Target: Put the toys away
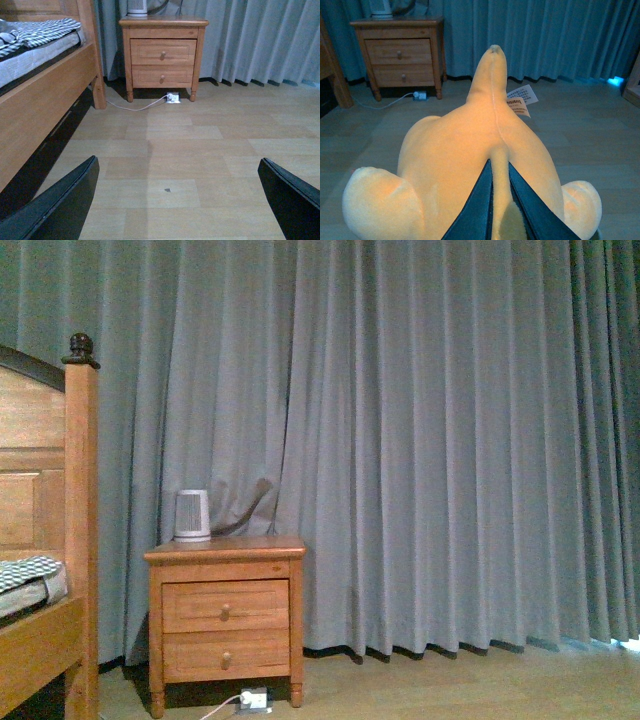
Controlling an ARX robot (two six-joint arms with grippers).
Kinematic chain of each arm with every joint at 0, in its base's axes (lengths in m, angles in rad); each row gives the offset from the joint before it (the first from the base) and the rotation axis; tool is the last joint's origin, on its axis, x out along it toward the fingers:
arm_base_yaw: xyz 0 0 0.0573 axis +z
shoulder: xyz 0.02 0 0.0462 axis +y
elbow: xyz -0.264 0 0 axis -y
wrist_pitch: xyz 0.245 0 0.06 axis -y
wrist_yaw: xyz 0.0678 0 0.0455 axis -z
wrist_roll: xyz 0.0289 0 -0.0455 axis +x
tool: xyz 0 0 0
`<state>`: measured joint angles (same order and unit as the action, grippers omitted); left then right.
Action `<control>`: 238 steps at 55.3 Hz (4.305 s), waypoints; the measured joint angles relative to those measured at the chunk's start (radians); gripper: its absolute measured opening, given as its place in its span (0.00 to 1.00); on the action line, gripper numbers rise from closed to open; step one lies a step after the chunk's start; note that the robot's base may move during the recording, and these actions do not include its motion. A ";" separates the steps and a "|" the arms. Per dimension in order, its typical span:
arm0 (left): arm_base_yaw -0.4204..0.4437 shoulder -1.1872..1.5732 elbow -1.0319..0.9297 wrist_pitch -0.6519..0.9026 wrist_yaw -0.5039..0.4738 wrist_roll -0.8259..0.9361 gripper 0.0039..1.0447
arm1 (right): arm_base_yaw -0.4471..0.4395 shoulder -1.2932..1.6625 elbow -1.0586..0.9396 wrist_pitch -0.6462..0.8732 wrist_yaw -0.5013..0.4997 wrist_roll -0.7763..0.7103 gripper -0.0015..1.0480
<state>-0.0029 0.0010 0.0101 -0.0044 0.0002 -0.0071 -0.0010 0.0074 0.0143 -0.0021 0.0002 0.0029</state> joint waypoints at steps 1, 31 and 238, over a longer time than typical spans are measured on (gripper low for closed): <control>0.000 0.000 0.000 0.000 0.000 0.000 0.94 | 0.000 0.000 0.000 0.000 0.000 0.000 0.06; 0.000 0.000 0.000 0.000 0.000 0.000 0.94 | 0.000 0.000 0.000 0.000 0.000 0.000 0.06; 0.001 0.001 0.000 0.000 0.000 0.002 0.94 | 0.001 -0.001 0.000 0.000 -0.004 0.000 0.06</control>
<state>-0.0017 0.0017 0.0101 -0.0044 0.0002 -0.0051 -0.0002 0.0063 0.0143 -0.0025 -0.0036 0.0032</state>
